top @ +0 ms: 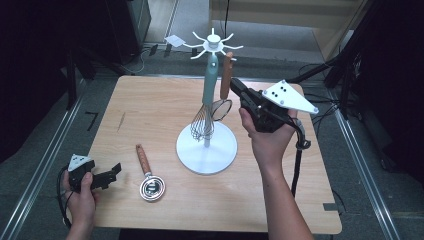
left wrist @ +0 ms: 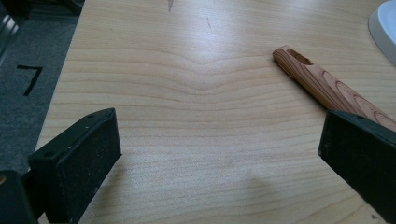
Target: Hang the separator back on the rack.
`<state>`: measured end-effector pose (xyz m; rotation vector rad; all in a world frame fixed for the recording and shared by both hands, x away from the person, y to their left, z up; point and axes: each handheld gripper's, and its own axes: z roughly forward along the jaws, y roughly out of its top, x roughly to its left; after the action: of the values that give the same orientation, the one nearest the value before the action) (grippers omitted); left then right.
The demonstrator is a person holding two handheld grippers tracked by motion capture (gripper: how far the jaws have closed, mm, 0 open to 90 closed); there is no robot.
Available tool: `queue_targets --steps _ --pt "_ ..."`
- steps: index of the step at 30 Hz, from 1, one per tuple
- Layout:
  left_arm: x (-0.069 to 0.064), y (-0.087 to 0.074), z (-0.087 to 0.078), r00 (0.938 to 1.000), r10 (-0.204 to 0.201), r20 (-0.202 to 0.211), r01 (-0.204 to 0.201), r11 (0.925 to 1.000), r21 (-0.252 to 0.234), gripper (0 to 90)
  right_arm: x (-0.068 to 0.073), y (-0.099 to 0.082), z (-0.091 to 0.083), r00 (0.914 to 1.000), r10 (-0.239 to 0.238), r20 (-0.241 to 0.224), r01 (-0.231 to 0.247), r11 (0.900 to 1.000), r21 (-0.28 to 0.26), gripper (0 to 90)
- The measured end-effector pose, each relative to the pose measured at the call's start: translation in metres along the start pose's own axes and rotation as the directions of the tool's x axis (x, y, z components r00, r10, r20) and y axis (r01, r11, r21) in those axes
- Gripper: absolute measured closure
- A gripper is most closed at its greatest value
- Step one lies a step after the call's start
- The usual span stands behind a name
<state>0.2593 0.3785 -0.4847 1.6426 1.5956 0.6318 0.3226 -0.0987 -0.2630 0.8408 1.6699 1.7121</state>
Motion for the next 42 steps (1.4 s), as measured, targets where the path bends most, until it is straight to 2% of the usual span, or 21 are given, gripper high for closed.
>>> queue_targets --steps 10,17,42 --pt "0.0 0.0 0.0 1.0 0.001 0.0 -0.001 1.0 0.001 0.0 -0.002 0.02 0.004 0.9988 -0.035 0.034 0.037 0.9978 -0.054 90.0" --pt "0.0 0.0 0.0 1.0 0.002 0.001 -0.002 1.0 0.001 0.0 0.0 0.03 0.004 0.9978 -0.064 0.02 0.065 0.9944 -0.083 90.0" --pt "0.0 0.0 0.0 1.0 0.006 -0.001 -0.005 1.0 0.005 0.0 0.021 0.028 0.004 0.9962 -0.078 -0.04 0.074 0.9934 -0.088 90.0"
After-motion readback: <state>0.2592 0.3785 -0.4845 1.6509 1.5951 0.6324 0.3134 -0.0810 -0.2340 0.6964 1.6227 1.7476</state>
